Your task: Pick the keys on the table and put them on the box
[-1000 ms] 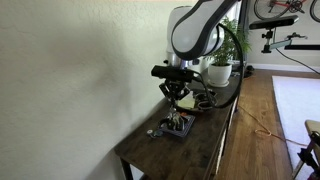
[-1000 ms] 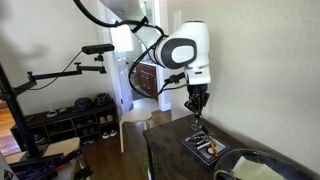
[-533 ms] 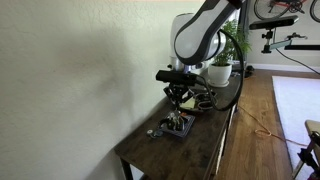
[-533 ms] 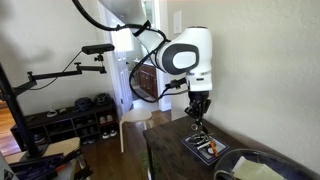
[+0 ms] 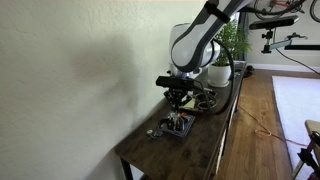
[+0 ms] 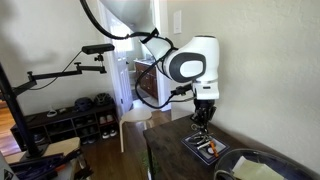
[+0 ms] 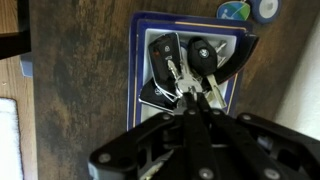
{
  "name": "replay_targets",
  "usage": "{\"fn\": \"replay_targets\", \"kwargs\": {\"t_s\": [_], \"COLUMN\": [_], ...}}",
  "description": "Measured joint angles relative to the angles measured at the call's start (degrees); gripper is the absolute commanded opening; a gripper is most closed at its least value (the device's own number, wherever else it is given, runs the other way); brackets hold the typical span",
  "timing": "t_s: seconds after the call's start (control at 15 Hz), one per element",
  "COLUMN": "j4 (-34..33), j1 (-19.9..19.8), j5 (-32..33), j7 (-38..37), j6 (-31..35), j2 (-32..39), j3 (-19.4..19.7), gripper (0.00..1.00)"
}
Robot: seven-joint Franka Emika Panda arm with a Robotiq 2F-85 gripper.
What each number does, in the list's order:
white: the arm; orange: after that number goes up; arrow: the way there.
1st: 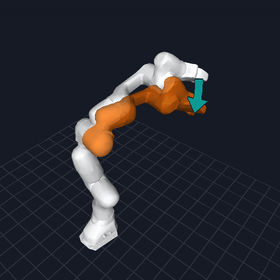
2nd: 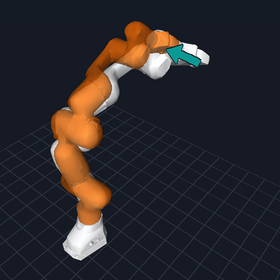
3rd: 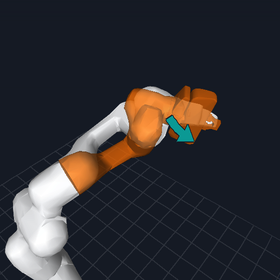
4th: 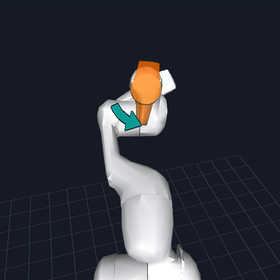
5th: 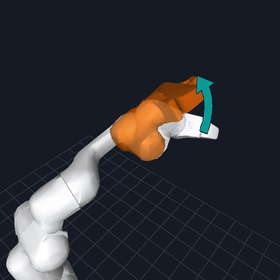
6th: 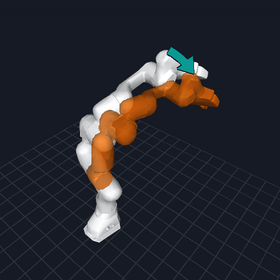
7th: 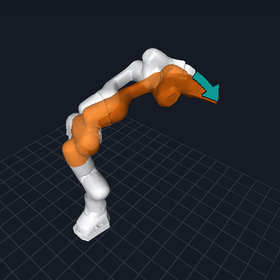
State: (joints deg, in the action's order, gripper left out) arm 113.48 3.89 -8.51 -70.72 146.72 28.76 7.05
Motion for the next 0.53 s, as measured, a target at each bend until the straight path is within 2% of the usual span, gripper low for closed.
{"fn": "replay_targets", "kwargs": {"t_s": [0.13,0.2,0.33,0.53], "j4": [-1.74,-2.52,-3.92,-4.60], "j1": [-0.39,-0.50,-0.64,-0.65], "j5": [-0.05,-0.07,-0.27,-0.69], "j7": [0.24,0.34,0.43,0.65], "j6": [0.00,0.00,-0.04,-0.06], "j2": [1.59,2.27,3.38,3.84], "j3": [-0.03,-0.03,-0.07,-0.37], "gripper": [0.05,0.30,0.33,0.53]}}
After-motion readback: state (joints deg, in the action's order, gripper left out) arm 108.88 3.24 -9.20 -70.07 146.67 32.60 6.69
